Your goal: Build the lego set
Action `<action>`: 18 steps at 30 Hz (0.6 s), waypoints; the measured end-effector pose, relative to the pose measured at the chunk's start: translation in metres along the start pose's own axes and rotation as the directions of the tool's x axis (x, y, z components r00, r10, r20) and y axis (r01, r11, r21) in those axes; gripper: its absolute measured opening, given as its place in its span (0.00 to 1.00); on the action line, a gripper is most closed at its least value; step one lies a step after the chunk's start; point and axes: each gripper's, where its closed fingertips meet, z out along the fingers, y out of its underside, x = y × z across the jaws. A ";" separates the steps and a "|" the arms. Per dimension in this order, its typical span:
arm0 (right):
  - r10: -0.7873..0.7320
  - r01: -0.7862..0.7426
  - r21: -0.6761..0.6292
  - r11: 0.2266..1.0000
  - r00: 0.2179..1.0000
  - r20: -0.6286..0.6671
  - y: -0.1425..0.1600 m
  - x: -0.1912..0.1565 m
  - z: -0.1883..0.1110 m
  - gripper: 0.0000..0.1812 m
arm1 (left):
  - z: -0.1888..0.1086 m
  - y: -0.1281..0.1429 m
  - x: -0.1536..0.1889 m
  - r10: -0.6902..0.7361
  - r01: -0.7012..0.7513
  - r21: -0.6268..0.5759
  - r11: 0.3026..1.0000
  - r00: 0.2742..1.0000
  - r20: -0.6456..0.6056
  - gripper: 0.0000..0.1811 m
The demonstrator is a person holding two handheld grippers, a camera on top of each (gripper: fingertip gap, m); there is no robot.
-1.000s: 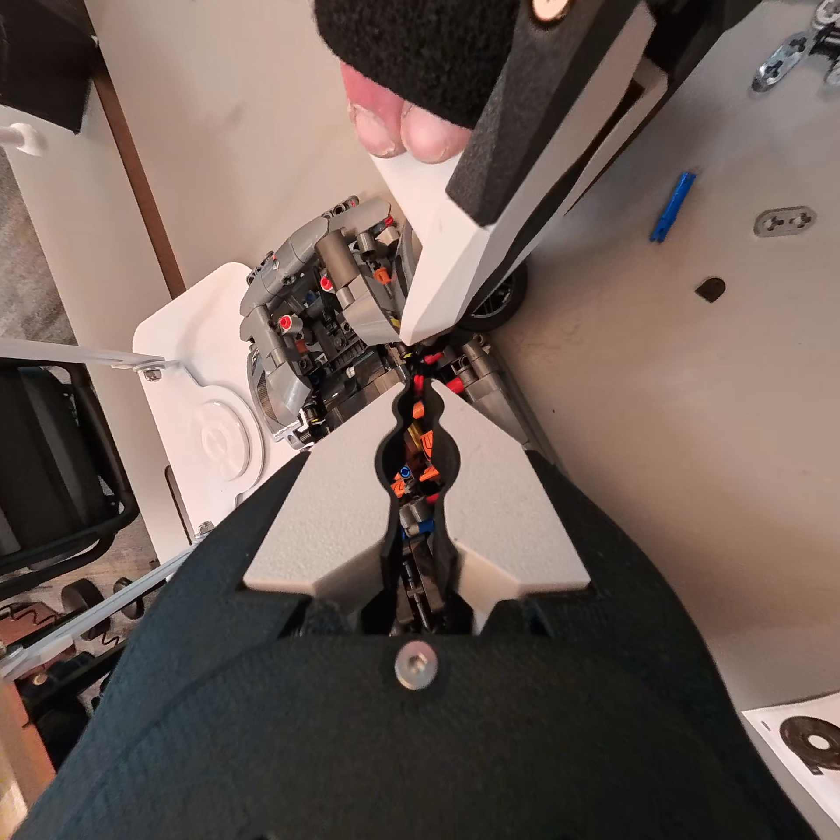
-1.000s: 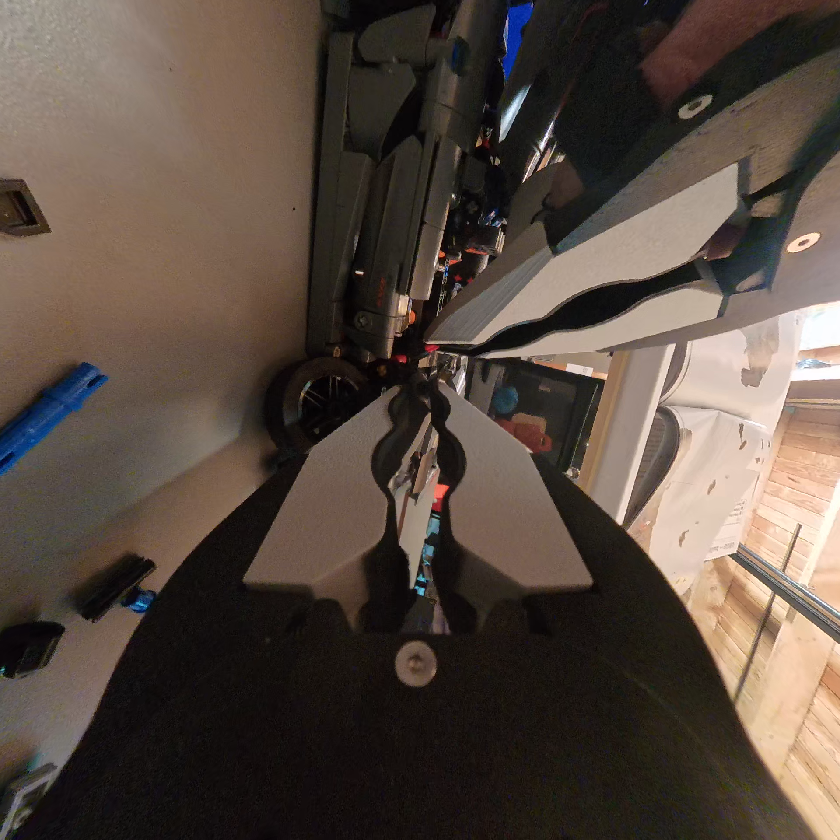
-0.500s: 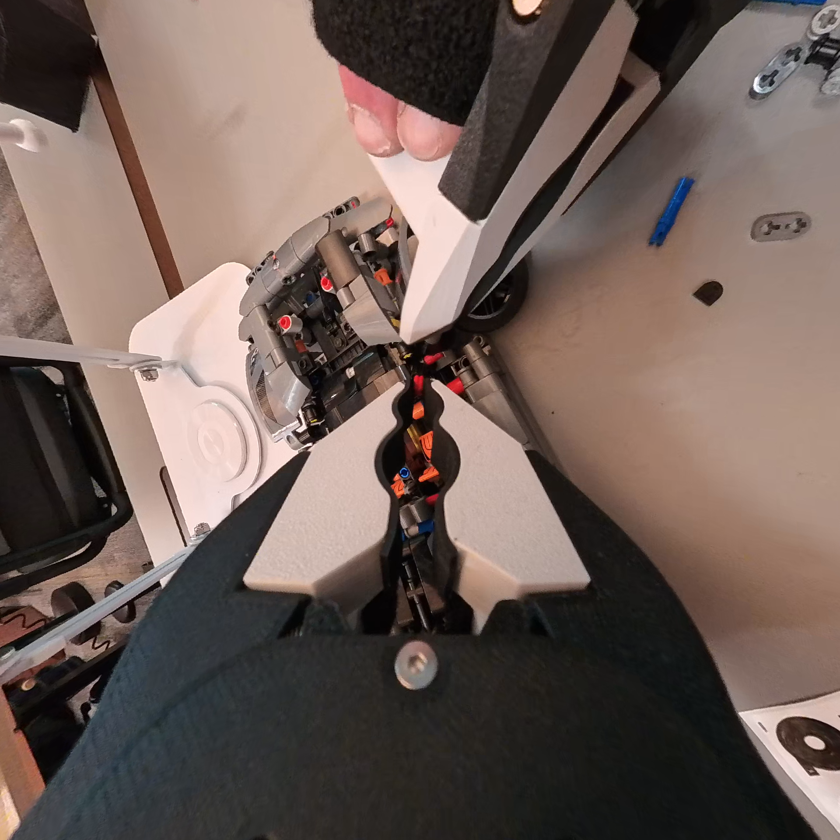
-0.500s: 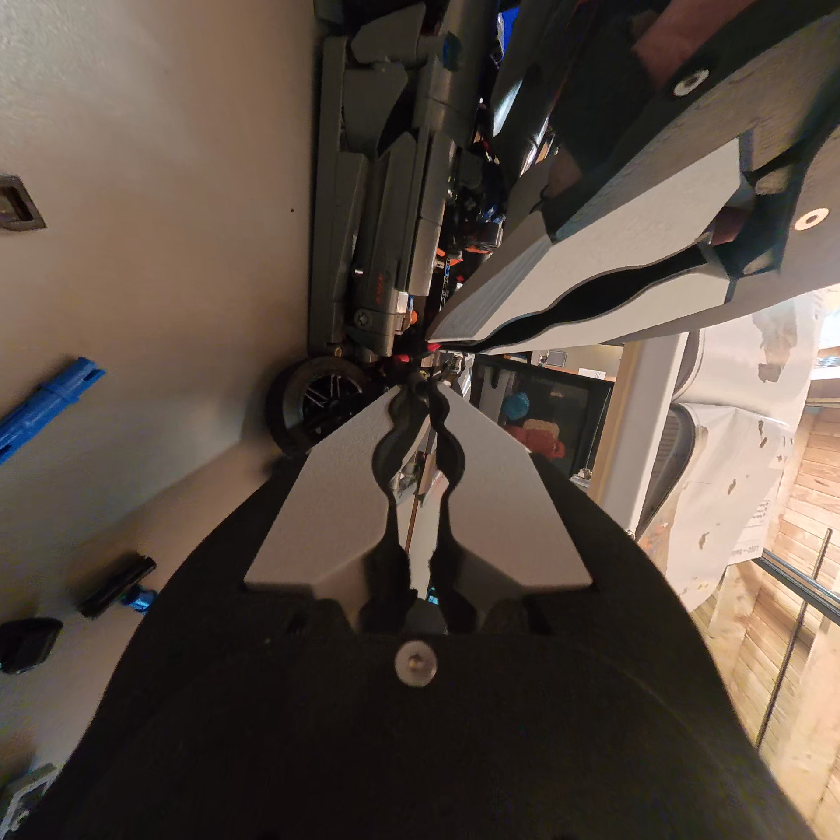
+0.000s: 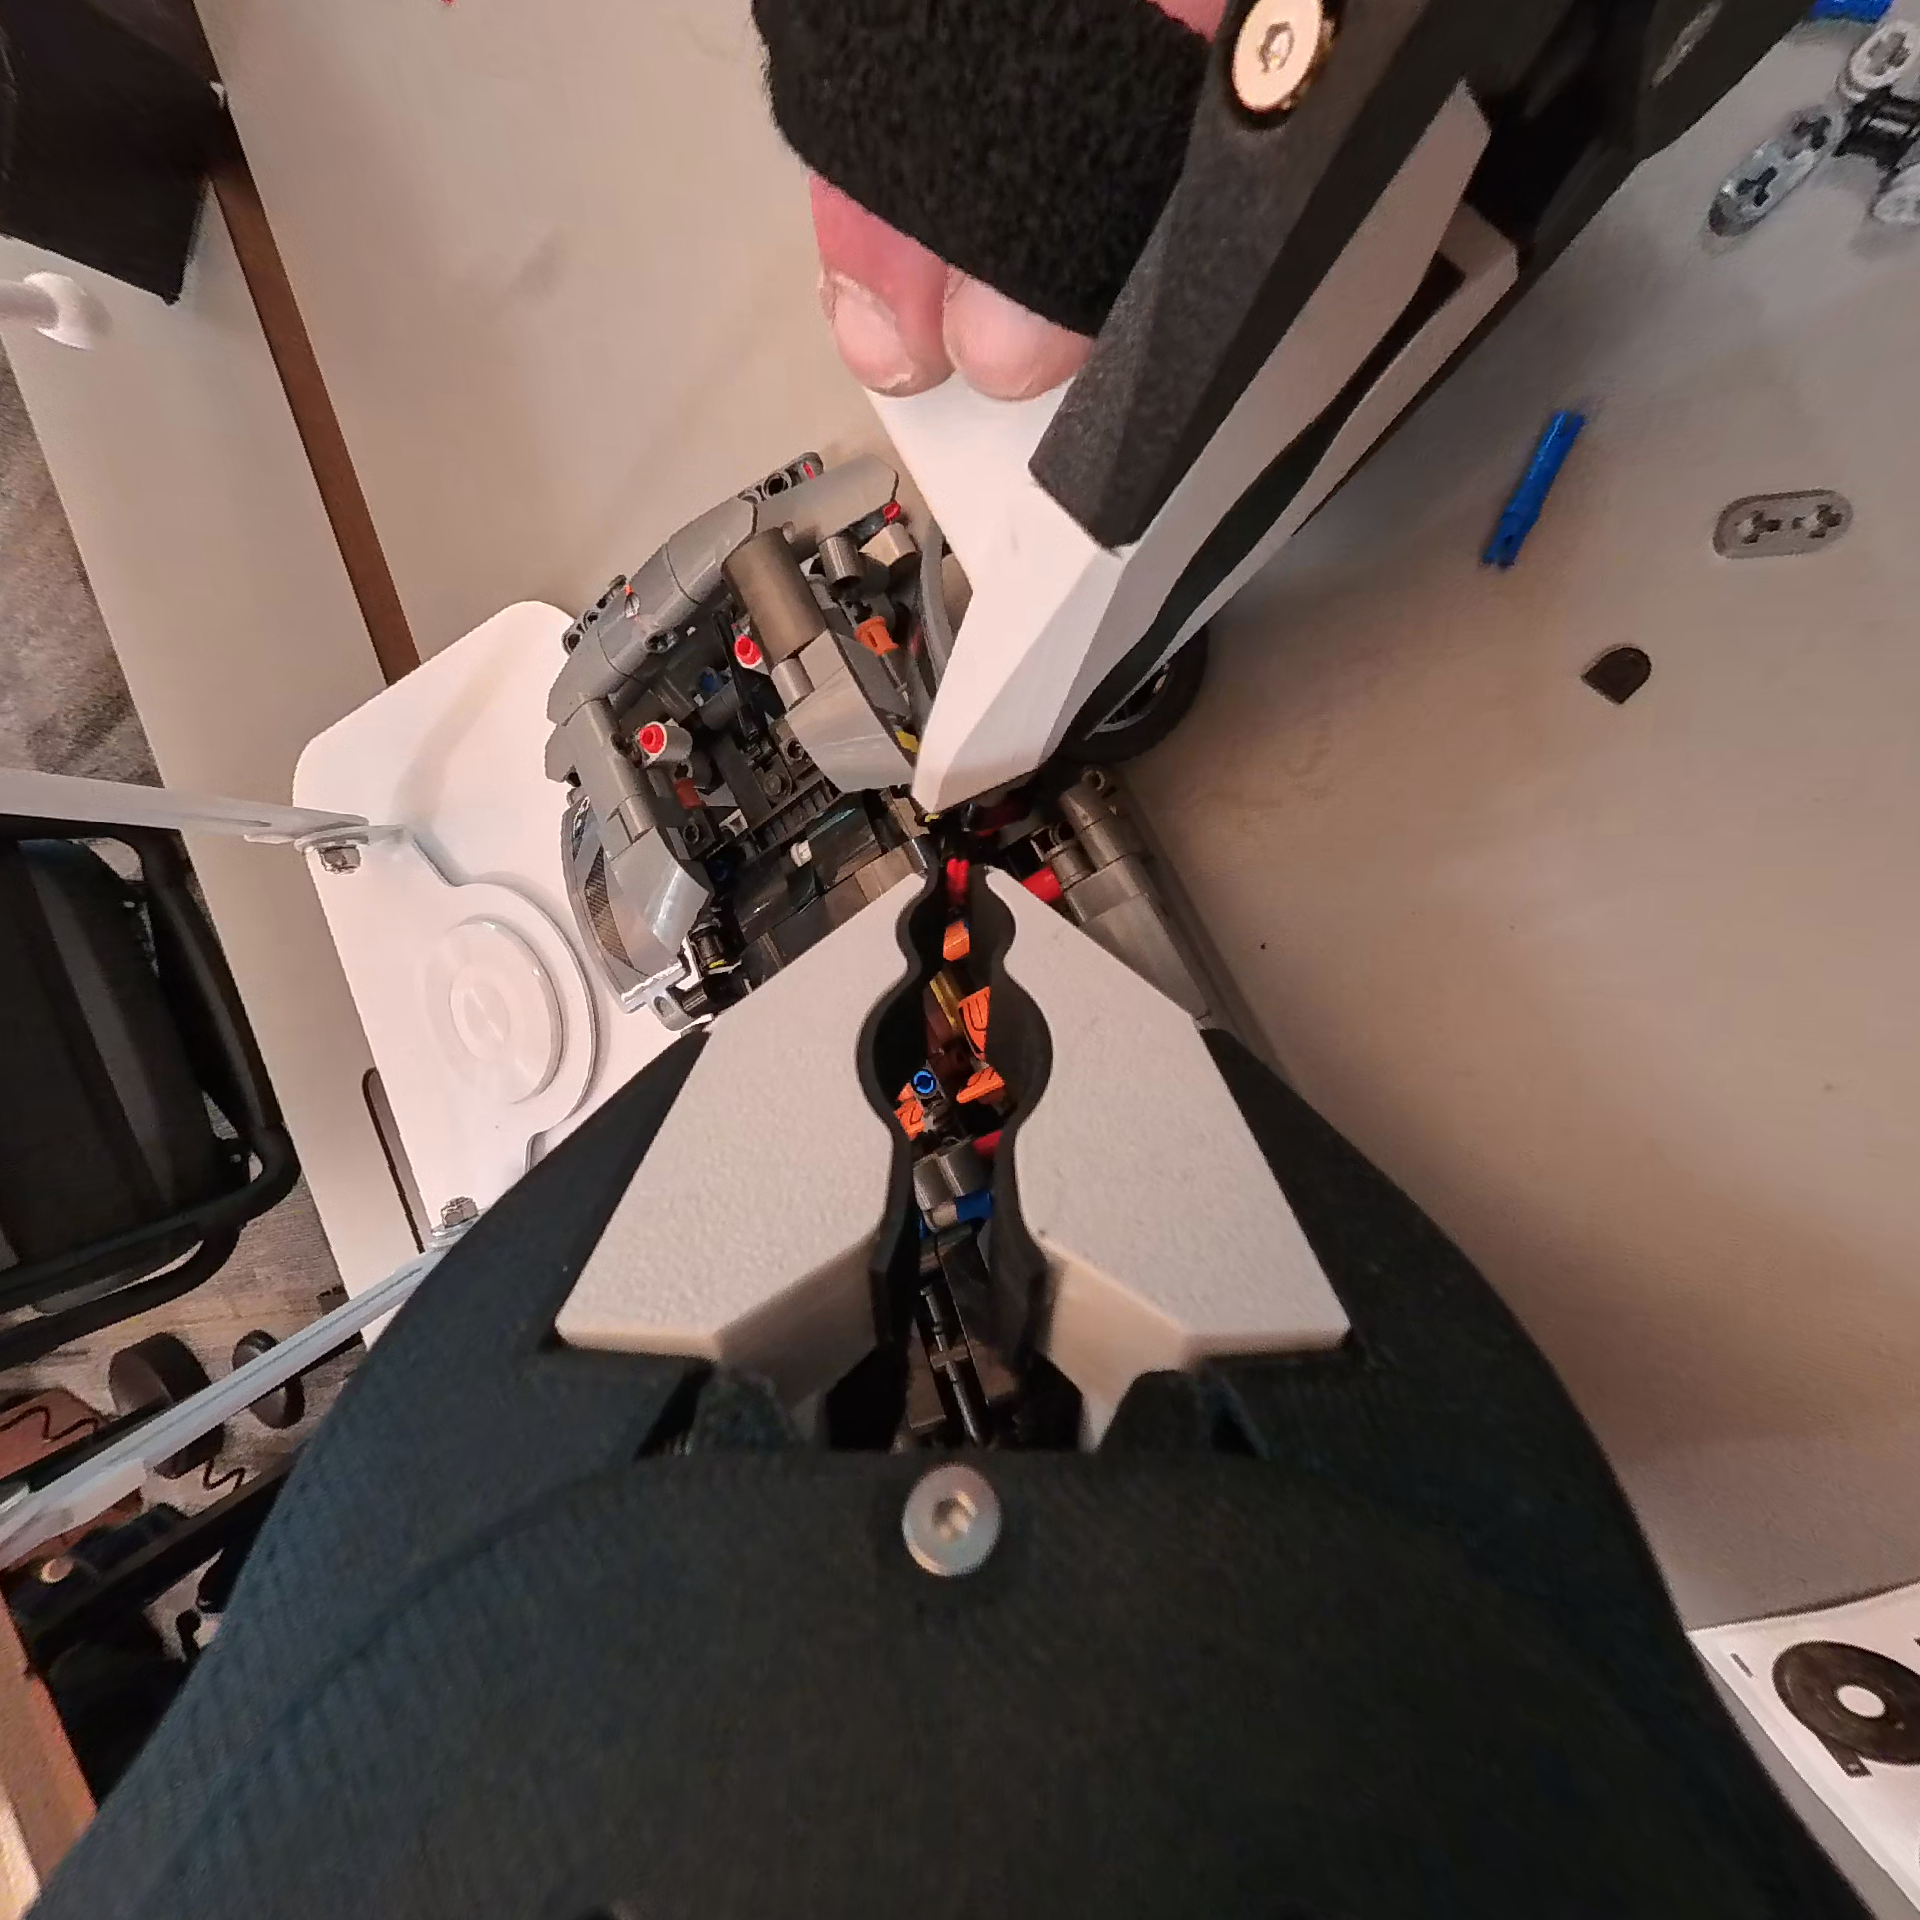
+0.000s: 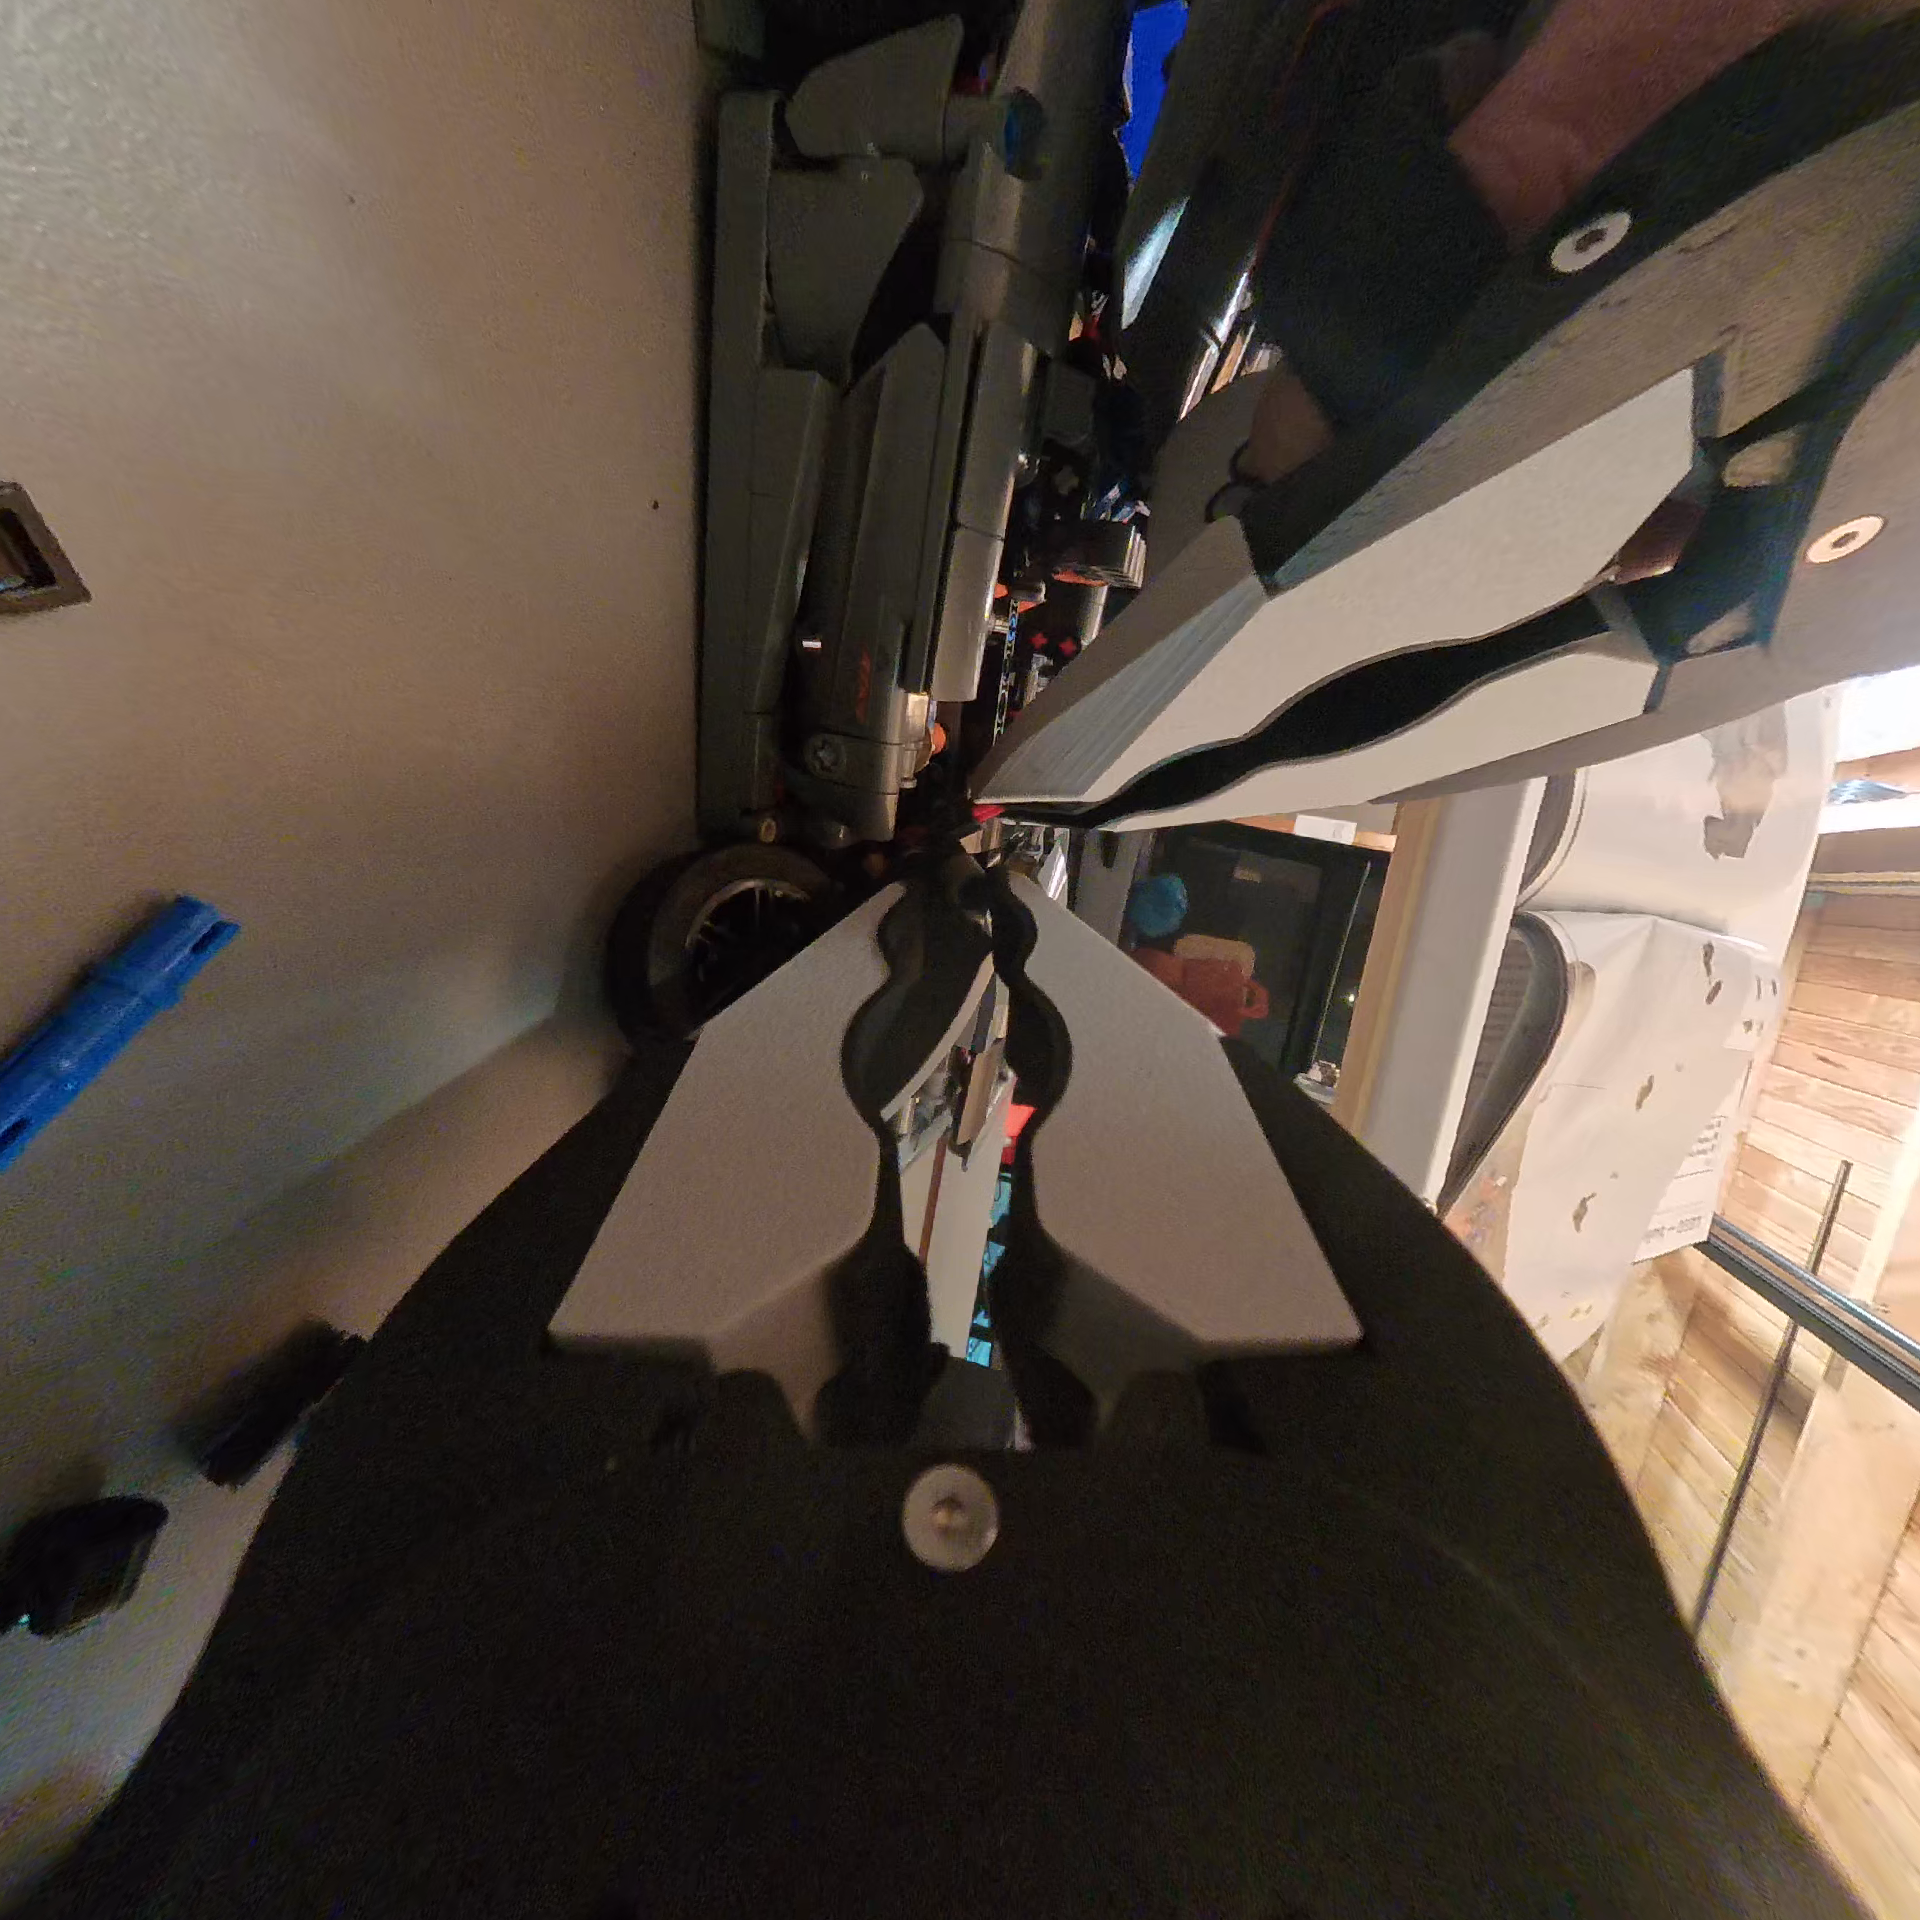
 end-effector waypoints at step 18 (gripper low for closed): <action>0.016 -0.023 0.029 0.999 0.975 0.223 0.003 -0.007 -0.002 0.08 | 0.000 -0.001 0.000 0.001 -0.001 0.002 1.000 1.000 -0.001 0.00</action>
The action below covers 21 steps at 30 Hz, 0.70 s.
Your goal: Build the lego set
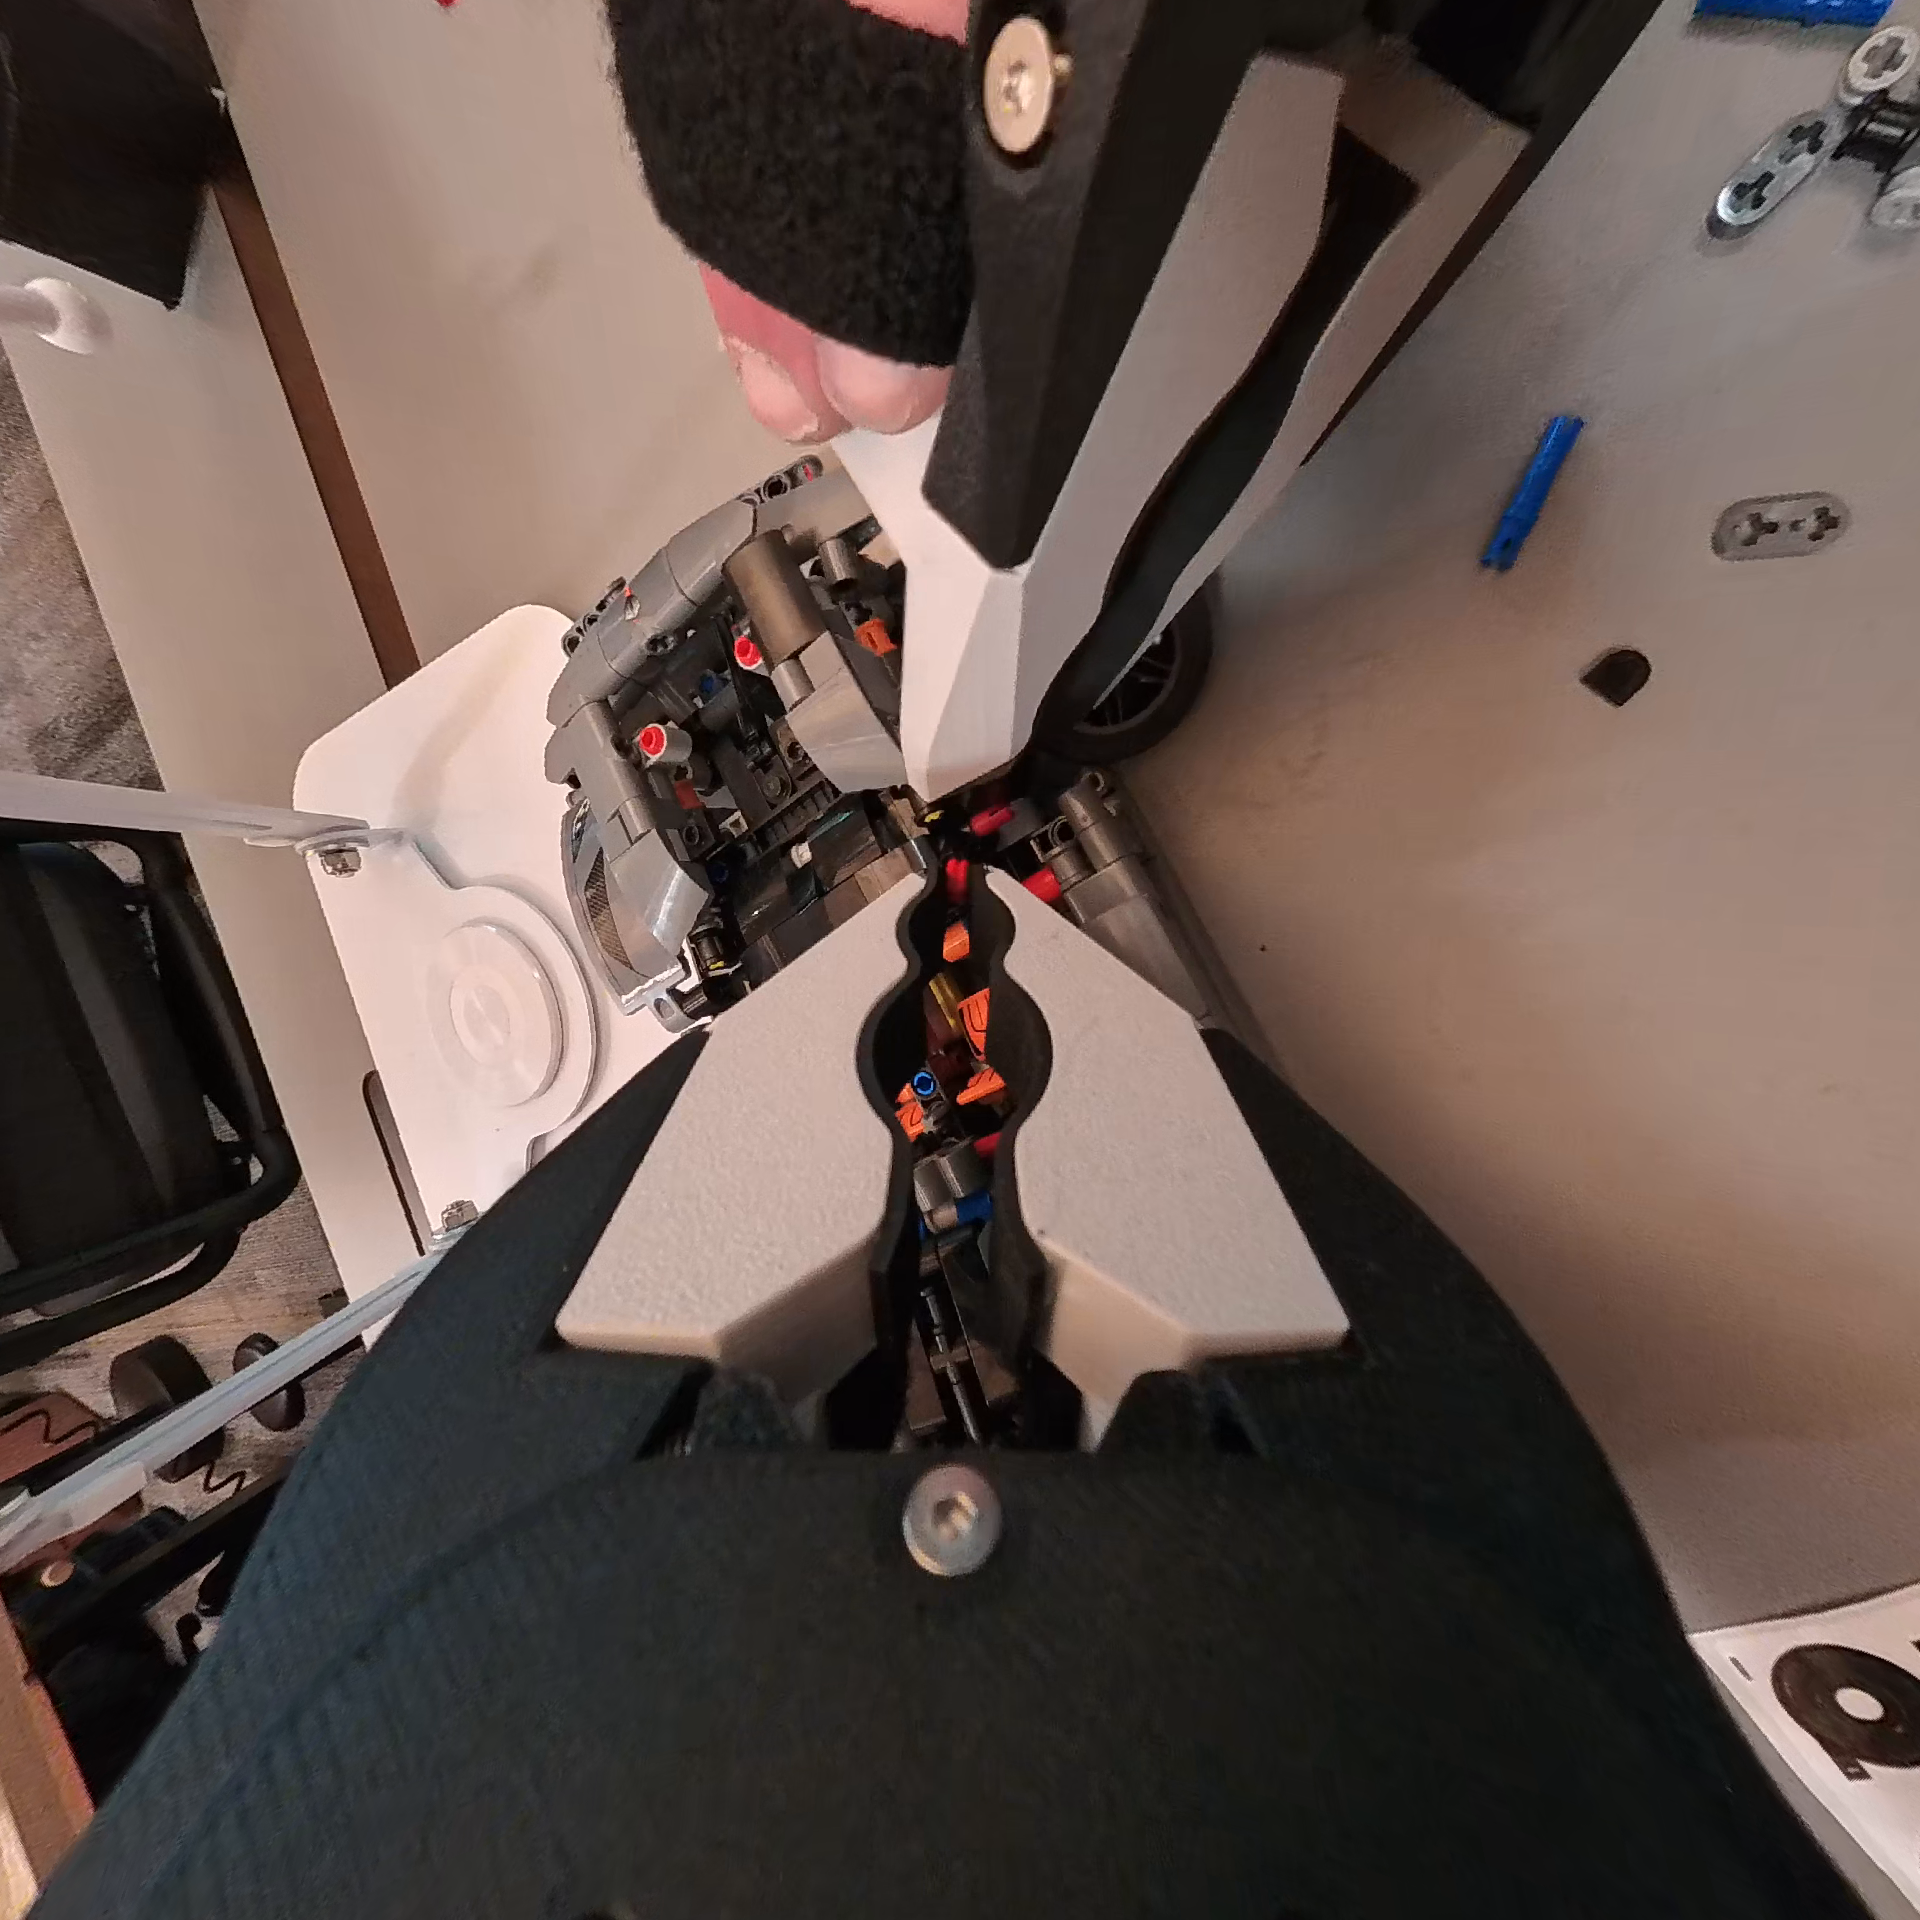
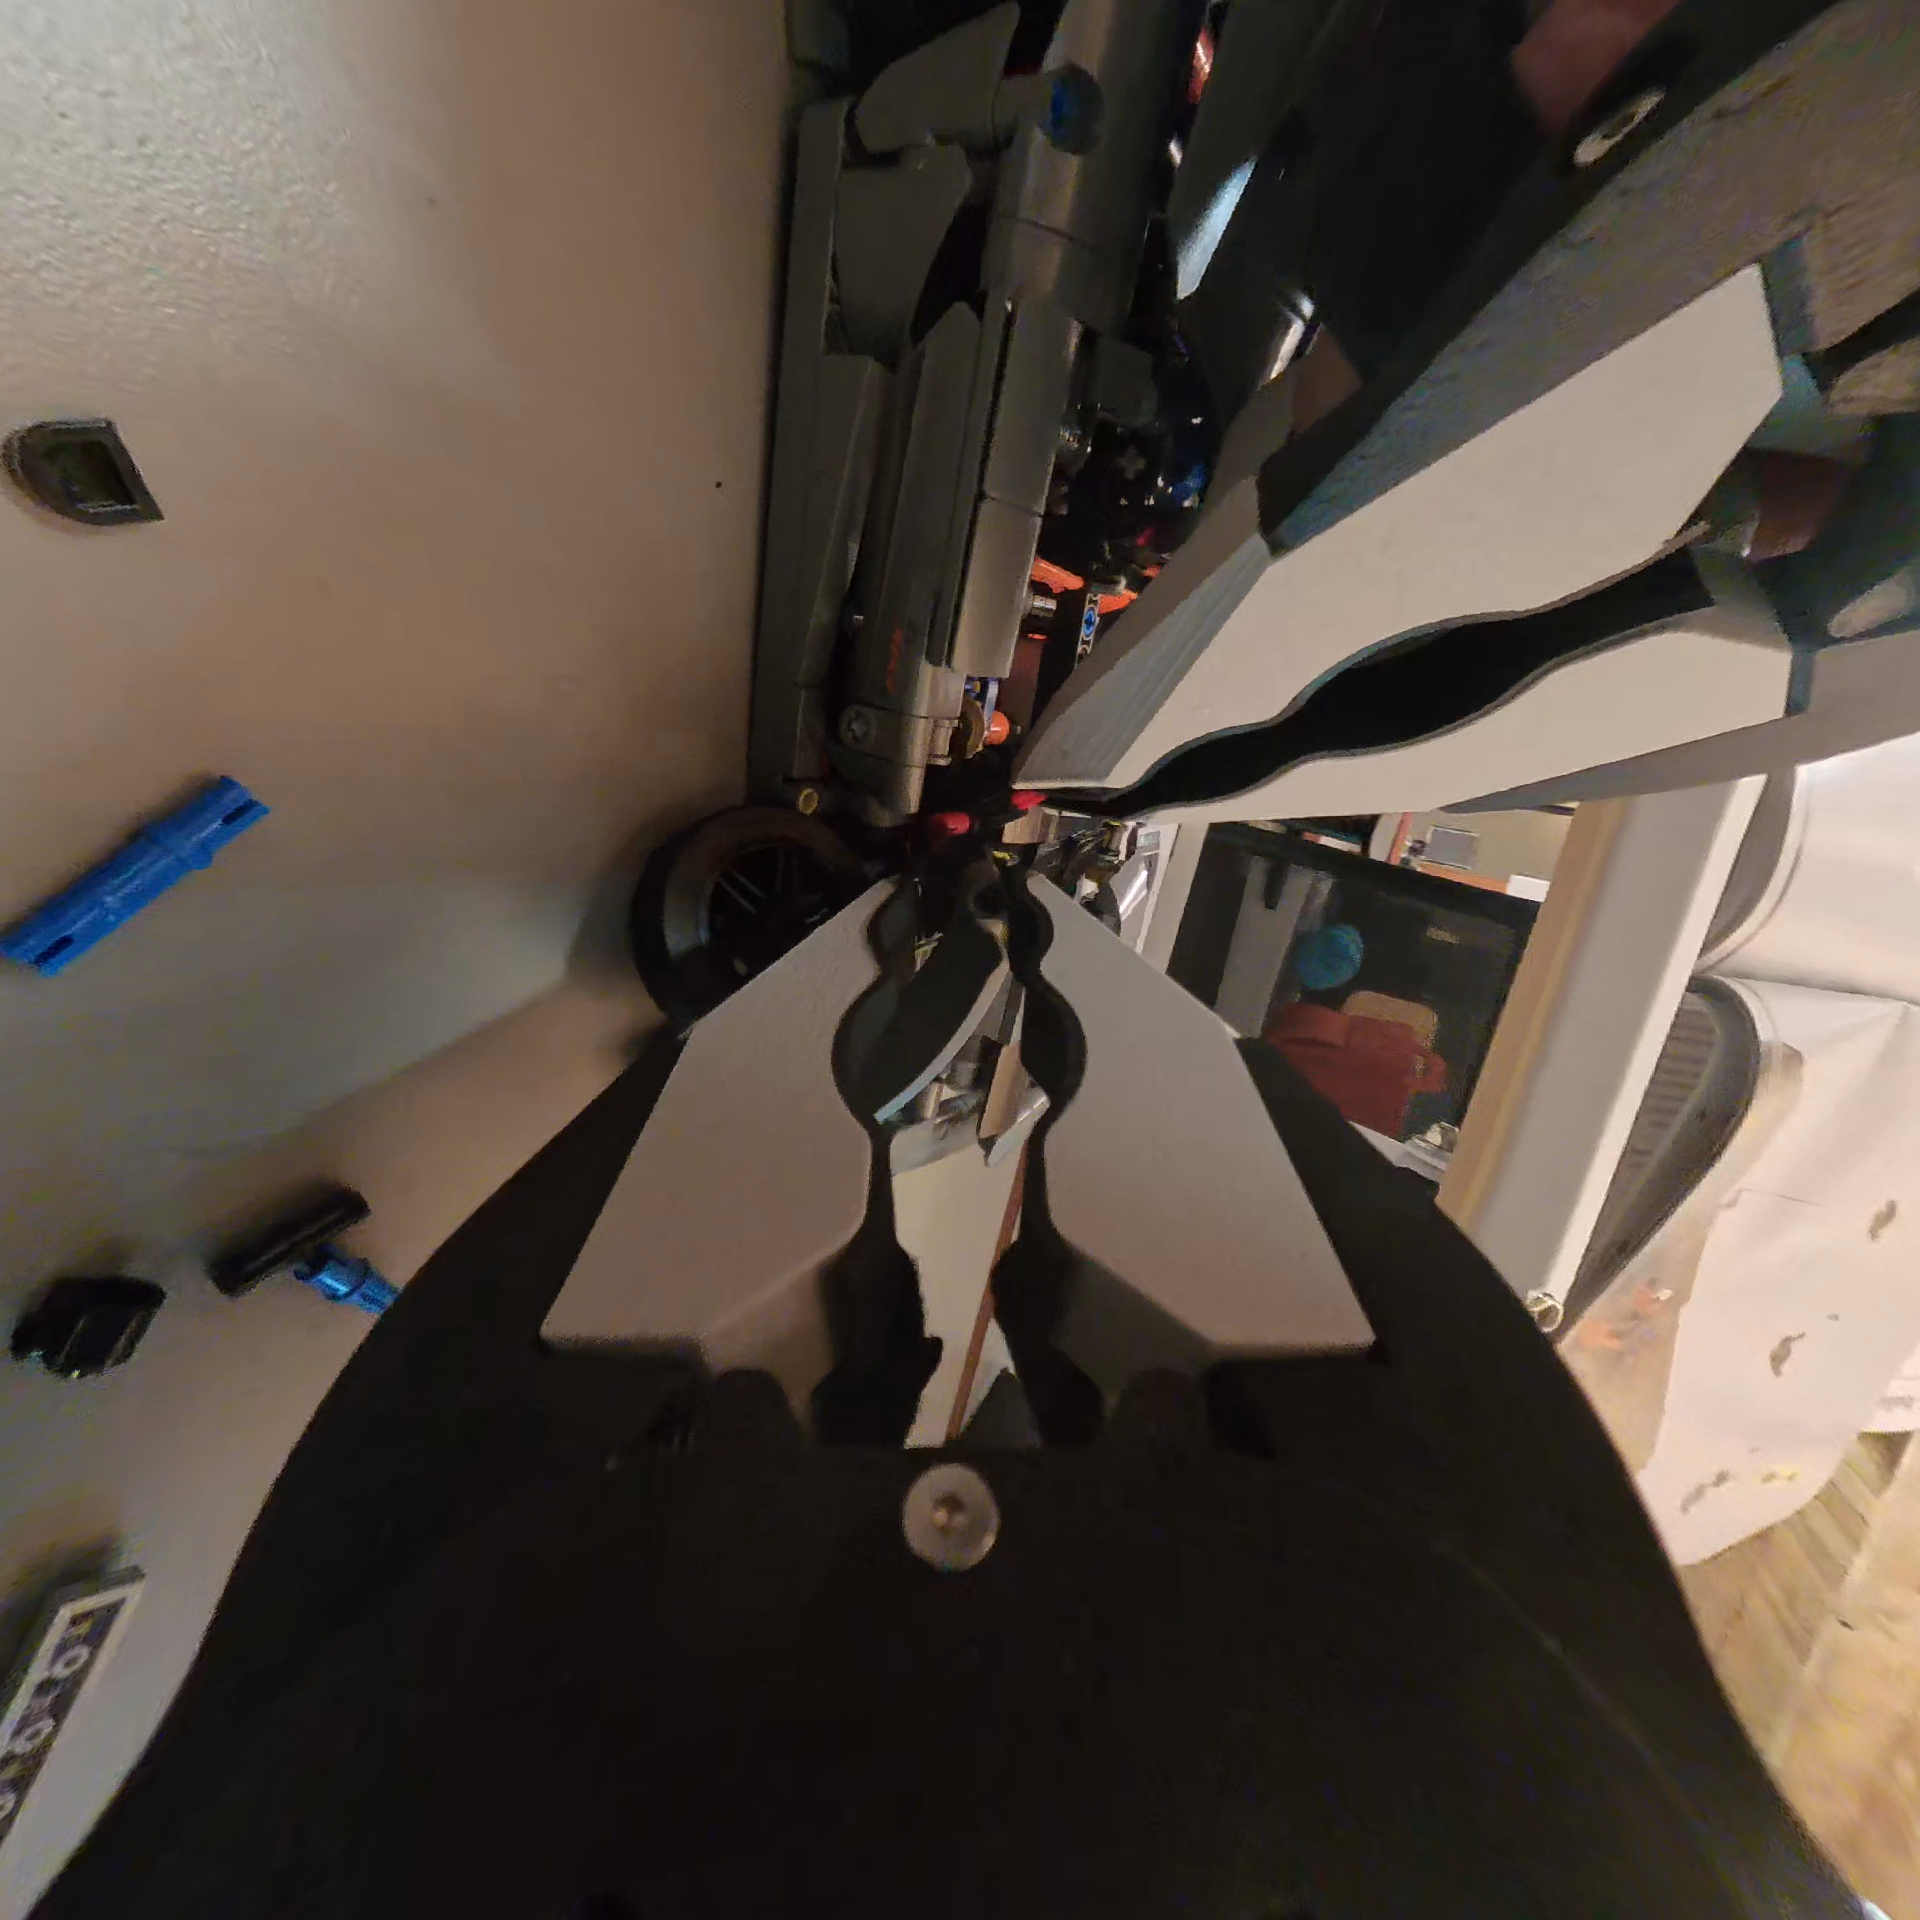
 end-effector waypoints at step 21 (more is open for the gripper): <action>0.041 -0.044 0.036 0.998 0.996 0.081 -0.004 -0.001 -0.005 0.16 | 0.000 0.000 0.000 0.000 0.000 0.001 1.000 1.000 0.001 0.01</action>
